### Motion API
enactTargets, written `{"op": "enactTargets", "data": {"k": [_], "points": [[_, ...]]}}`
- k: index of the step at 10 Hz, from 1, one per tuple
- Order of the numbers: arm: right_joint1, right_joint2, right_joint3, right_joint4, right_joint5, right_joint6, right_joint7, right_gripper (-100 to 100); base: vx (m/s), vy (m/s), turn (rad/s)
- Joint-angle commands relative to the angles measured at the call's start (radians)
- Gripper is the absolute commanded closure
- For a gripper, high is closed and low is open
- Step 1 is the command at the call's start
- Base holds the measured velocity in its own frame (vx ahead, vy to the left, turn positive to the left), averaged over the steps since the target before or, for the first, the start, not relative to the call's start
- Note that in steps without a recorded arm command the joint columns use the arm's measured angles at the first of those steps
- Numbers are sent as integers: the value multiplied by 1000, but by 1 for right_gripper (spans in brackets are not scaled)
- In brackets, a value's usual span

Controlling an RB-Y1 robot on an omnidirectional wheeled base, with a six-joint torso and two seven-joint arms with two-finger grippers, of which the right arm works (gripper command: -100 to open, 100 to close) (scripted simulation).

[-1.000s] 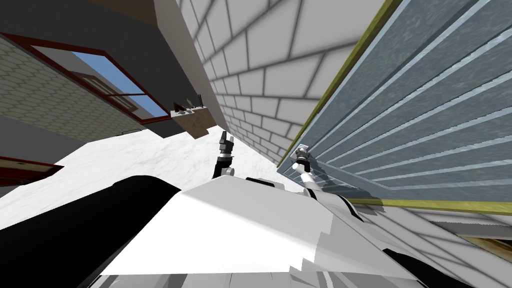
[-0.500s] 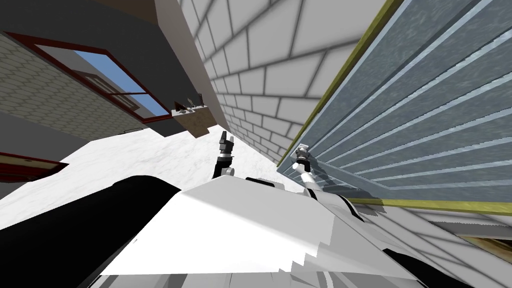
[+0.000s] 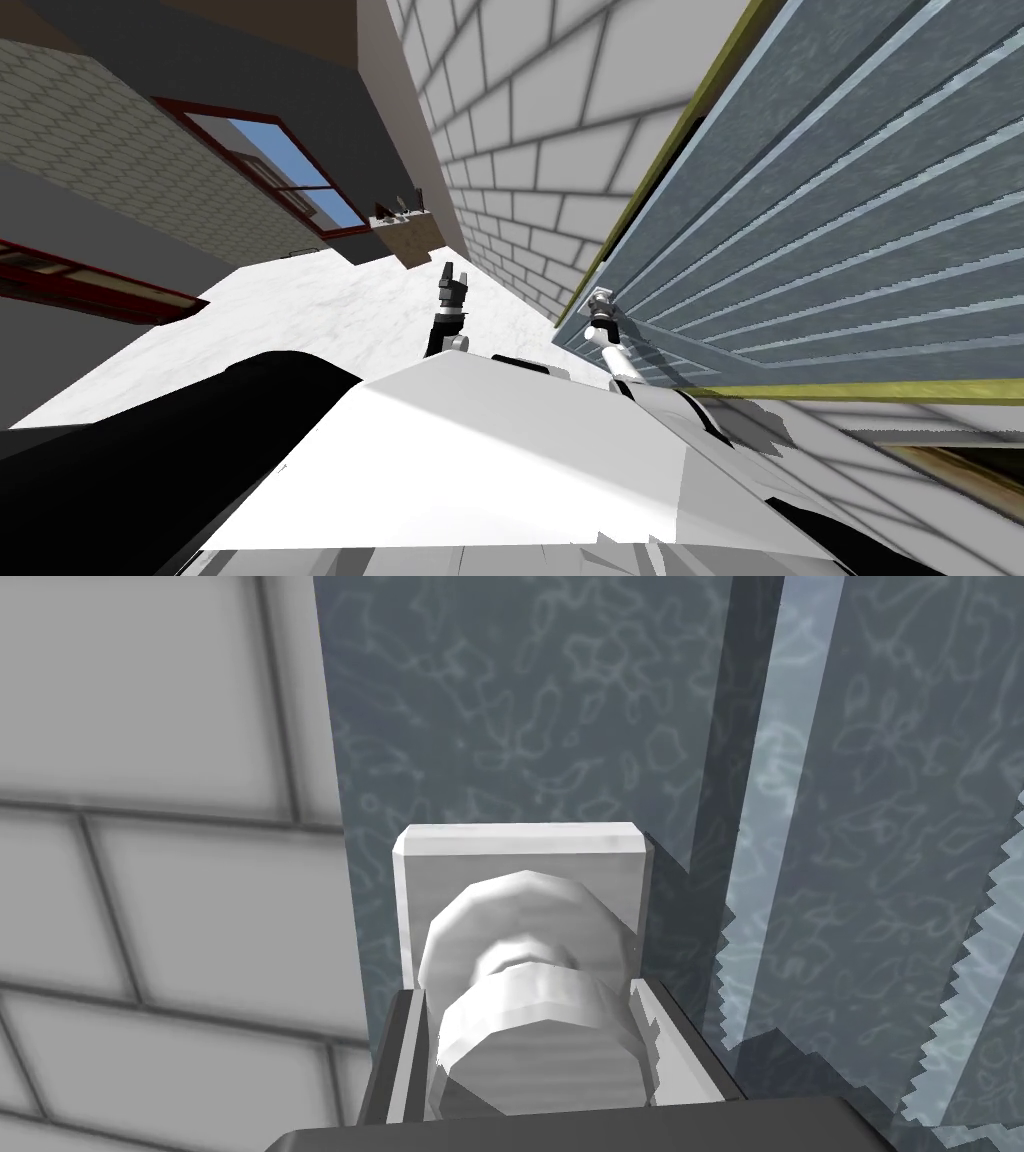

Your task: Pull the door open

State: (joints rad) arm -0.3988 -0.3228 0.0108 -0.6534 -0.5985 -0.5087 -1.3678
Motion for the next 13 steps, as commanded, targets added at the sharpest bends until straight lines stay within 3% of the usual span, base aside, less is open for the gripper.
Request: {"op": "enactTargets", "data": {"k": [1, 3, 4, 5, 13], "points": [[2, -6, 22, -6, 6, 3, -24, 100, -241, -46, 117], [5, -13, 44, -15, 13, 9, -46, 100, -238, -67, 98], [2, -13, 39, -7, 11, 6, -41, 100, -99, -21, 34], [7, -16, 62, -14, 18, 9, -61, 100, -165, -75, 84], [18, -42, 153, -51, 45, 12, -139, 100, -218, -71, 92]]}}
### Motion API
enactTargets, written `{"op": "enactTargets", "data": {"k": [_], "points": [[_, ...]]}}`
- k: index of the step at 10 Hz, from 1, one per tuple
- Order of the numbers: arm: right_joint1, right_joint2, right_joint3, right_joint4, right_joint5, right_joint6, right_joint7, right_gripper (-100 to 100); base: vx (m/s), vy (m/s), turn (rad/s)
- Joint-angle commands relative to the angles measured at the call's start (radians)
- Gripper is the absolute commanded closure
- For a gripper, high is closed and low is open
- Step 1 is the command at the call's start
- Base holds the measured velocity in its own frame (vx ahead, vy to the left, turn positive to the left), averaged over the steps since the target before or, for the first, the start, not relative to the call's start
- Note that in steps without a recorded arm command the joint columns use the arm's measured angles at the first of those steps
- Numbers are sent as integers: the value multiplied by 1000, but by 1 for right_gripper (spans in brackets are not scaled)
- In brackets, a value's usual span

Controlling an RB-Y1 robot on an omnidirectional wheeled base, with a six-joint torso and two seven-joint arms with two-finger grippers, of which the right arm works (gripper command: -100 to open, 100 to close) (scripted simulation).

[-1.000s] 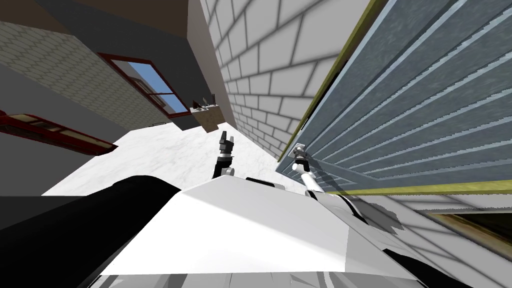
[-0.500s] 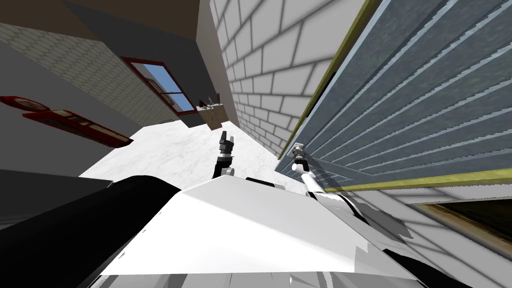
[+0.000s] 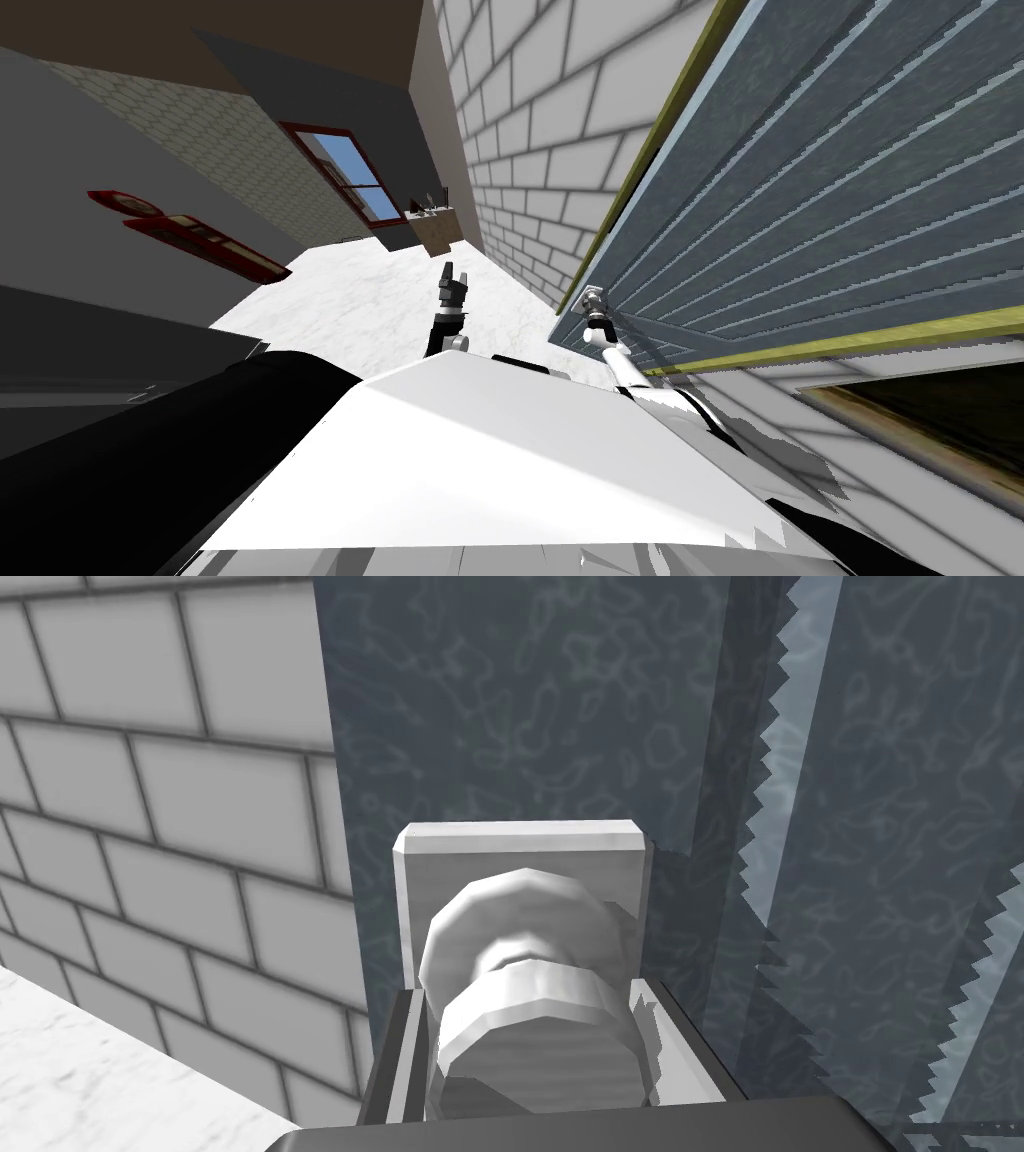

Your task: Pull the door open

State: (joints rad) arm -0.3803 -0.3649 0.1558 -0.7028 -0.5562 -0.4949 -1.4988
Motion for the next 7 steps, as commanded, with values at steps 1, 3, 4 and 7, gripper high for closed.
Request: {"op": "enactTargets", "data": {"k": [1, 3, 4, 7], "points": [[1, -2, 16, -5, 5, -1, -15, 100, -205, -72, 73], [11, -8, 30, -20, 6, 3, -23, 100, -130, -46, 57], [11, -10, 35, -22, 7, 3, -27, 100, -207, -82, 103], [17, -24, 73, -39, 14, 0, -57, 100, -174, -94, 88]]}}
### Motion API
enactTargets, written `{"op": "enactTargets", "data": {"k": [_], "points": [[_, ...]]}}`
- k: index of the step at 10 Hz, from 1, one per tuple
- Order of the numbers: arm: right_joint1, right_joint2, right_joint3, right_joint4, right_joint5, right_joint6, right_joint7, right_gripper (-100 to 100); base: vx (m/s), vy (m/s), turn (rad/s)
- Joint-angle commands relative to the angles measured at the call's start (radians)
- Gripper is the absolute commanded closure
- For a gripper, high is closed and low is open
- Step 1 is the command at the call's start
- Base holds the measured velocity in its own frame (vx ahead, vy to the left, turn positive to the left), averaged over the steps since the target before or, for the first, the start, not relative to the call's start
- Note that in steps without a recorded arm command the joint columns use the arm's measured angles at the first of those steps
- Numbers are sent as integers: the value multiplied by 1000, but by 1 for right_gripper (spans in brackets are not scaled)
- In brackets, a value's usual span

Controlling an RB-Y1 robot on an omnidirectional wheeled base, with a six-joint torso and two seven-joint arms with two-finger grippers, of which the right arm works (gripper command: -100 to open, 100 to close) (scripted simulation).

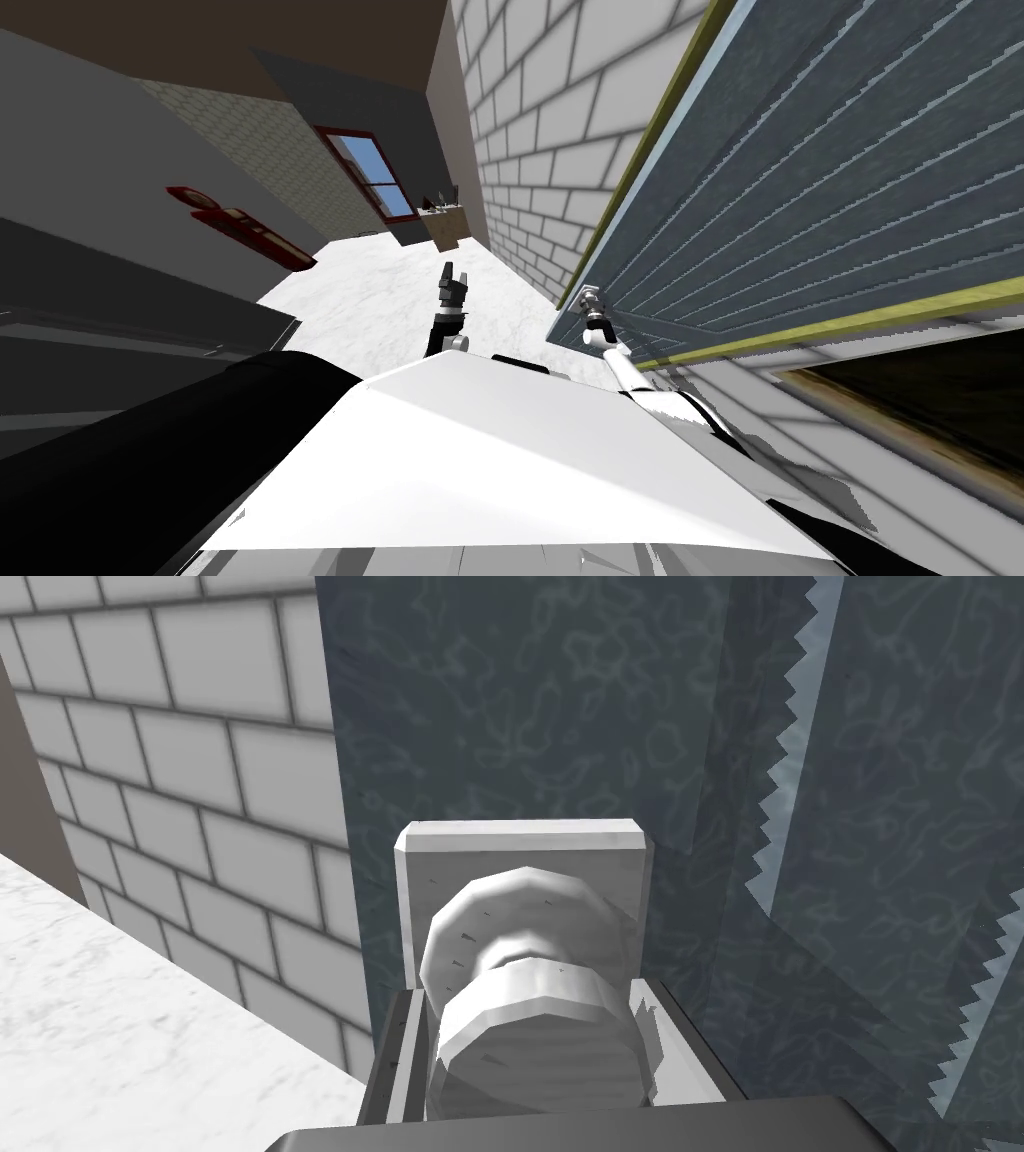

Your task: Pull the door open

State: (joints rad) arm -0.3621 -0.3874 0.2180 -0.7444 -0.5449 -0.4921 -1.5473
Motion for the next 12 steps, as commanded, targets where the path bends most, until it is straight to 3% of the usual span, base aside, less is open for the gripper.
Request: {"op": "enactTargets", "data": {"k": [1, 5, 6, 12], "points": [[1, -7, 25, -4, 5, -4, -19, 100, -195, -99, 94], [8, -24, 71, -24, 12, -7, -54, 100, -196, -92, 83], [6, -21, 65, -19, 12, -6, -49, 100, -71, -28, 24], [17, -57, 147, -54, 34, -21, -120, 100, -161, -82, 57]]}}
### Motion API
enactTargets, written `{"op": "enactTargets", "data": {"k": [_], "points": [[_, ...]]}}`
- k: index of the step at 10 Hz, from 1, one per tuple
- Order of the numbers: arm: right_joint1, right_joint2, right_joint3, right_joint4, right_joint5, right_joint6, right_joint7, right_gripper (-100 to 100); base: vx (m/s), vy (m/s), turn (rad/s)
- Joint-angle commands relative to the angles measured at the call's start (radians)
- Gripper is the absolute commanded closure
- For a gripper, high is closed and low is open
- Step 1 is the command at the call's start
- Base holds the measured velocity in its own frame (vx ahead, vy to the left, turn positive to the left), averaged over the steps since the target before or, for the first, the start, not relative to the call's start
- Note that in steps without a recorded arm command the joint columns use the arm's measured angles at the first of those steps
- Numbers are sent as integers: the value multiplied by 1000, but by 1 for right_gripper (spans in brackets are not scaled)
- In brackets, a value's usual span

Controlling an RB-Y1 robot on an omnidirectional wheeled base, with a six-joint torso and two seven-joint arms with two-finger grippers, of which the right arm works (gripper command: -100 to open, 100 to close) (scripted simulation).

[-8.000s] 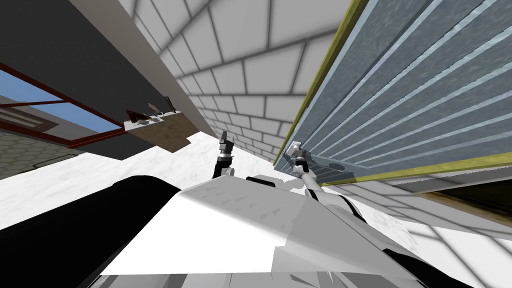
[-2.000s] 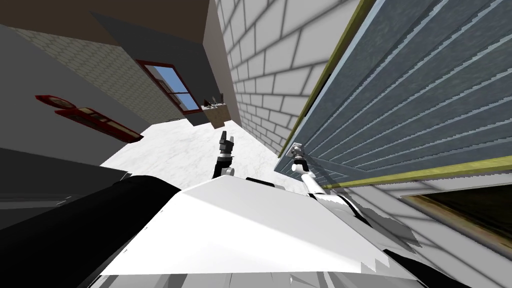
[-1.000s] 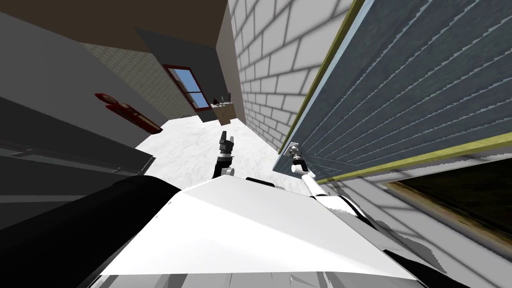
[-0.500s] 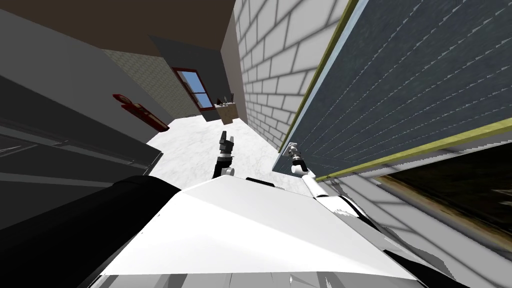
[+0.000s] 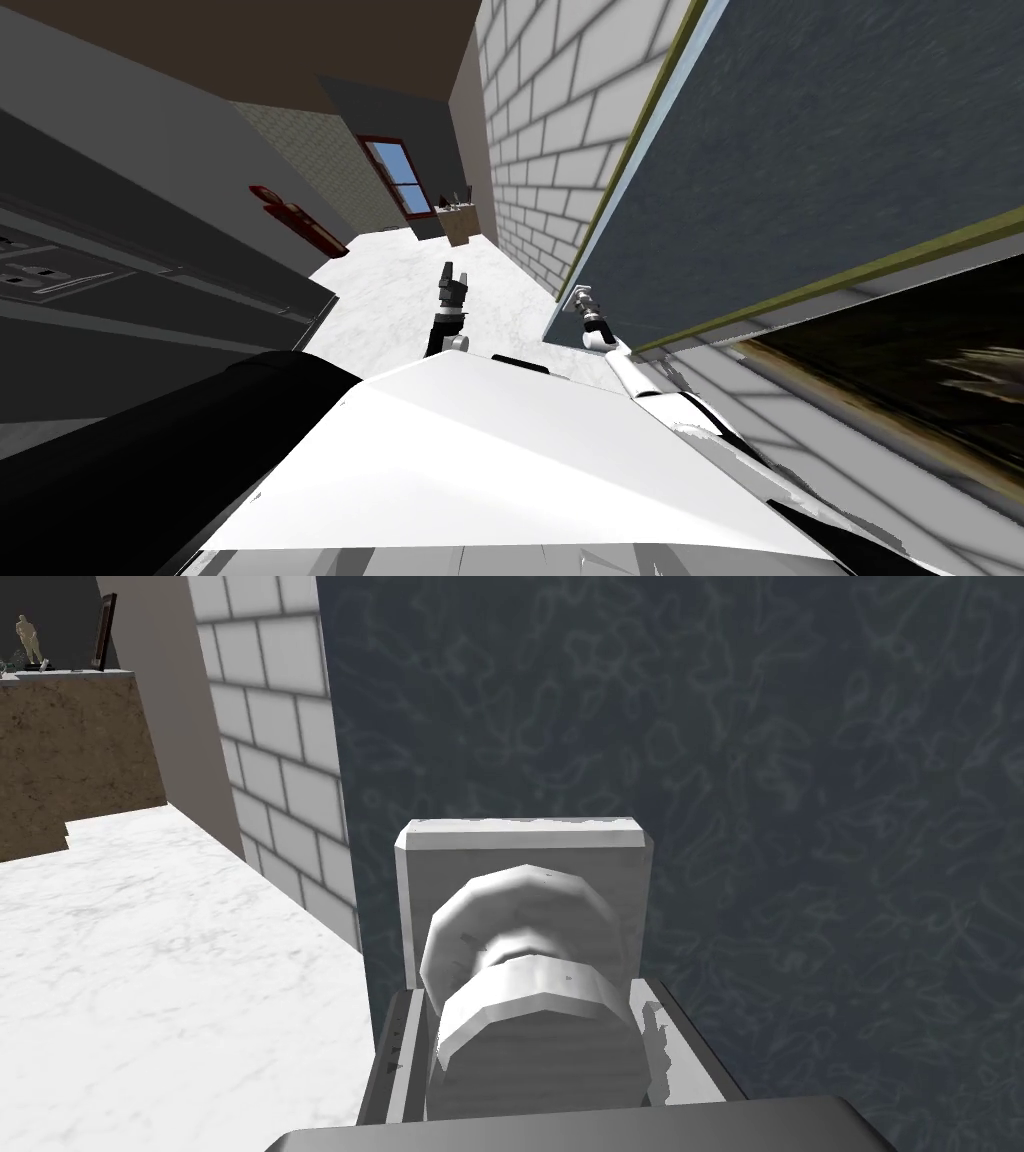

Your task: Pull the door open

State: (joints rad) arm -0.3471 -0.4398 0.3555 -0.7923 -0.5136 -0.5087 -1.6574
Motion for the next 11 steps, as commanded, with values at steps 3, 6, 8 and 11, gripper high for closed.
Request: {"op": "enactTargets", "data": {"k": [3, 6, 8, 11], "points": [[7, -22, 46, -23, 13, -12, -42, 100, -174, -106, 60], [7, -34, 79, -30, 22, -20, -69, 100, -130, -70, 44], [10, -46, 103, -43, 30, -28, -89, 100, -143, -103, 47], [15, -71, 151, -69, 45, -42, -128, 100, -175, -113, 43]]}}
